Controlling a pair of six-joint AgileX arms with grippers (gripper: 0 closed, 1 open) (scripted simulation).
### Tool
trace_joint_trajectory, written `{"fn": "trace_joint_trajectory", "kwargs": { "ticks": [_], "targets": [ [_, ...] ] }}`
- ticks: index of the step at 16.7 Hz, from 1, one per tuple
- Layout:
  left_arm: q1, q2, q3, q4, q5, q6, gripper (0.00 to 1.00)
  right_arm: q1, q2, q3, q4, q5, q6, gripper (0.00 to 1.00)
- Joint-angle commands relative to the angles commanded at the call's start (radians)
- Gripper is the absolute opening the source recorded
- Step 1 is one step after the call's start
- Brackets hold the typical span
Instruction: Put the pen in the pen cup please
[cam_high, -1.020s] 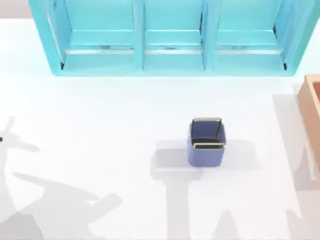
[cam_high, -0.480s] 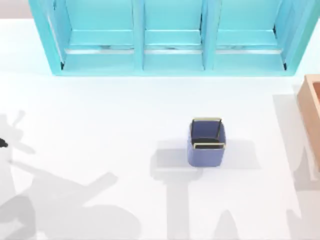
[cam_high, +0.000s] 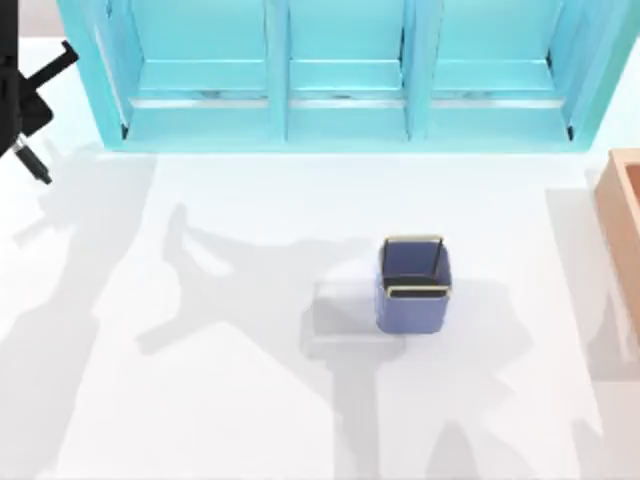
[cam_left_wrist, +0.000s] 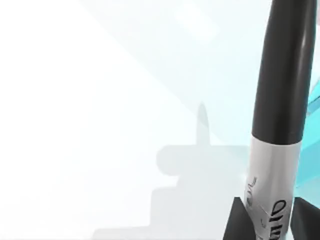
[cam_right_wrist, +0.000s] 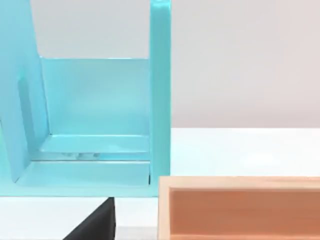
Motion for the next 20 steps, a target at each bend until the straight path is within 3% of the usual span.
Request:
{"fn": "trace_joint_trajectory", "kwargs": {
  "ticks": [6,11,16,20],
  "targets": [
    [-0.434,0.235,0.285,0.31,-0.577,0.163,0.0,0.0,0.0,0.0,0.0,0.0,0.0,1.0],
    [-0.774,0.443,0.451,0.498,-0.96,0.29,0.0,0.0,0.0,0.0,0.0,0.0,0.0,1.0],
    [-1.012,0.617,0.521,0.584,-1.186,0.389,0.0,0.0,0.0,0.0,0.0,0.0,0.0,1.0],
    [-1.071,0.663,0.53,0.598,-1.235,0.416,0.0,0.0,0.0,0.0,0.0,0.0,0.0,1.0]
  ]
}}
